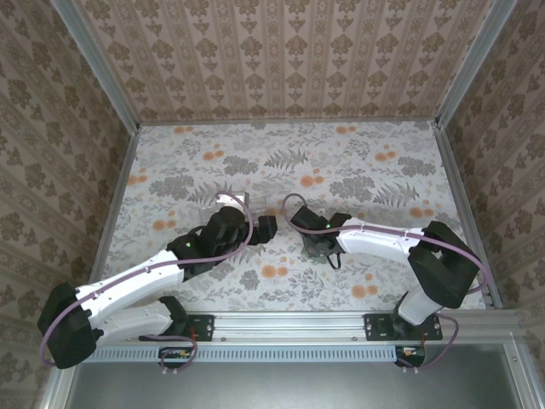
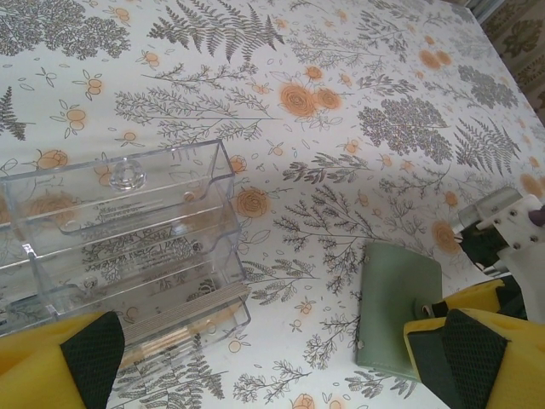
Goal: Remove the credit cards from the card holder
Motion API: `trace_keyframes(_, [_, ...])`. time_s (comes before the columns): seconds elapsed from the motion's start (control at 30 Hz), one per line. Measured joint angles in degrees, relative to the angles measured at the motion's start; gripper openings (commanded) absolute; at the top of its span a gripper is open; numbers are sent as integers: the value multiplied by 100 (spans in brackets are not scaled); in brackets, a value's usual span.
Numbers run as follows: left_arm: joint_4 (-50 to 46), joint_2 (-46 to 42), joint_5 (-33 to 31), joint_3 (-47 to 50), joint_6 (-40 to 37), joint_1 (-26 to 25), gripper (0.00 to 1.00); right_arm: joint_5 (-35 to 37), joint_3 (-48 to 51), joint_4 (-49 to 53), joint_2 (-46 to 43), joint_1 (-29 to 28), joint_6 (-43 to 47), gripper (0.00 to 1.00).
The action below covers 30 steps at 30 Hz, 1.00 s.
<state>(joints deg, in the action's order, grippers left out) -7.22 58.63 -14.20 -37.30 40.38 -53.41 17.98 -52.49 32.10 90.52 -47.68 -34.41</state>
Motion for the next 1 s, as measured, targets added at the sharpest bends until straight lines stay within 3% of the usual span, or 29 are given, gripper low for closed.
trace_keyframes(0.43, [0, 0, 33, 0, 0, 26, 100, 90, -72, 24, 11, 96, -4, 42])
trace_keyframes(0.63, [0, 0, 52, 4, 0, 26, 100, 35, 157, -81, 94, 192, -33, 37])
trace_keyframes(0.73, [0, 0, 70, 4, 0, 26, 100, -11, 162, -136, 94, 223, -26, 32])
trace_keyframes(0.83, [0, 0, 94, 4, 0, 26, 100, -13, 166, -151, 94, 260, 7, 17])
trace_keyframes(1.0, [2, 2, 103, 4, 2, 26, 100, 28, 166, -168, 59, 291, 20, 3])
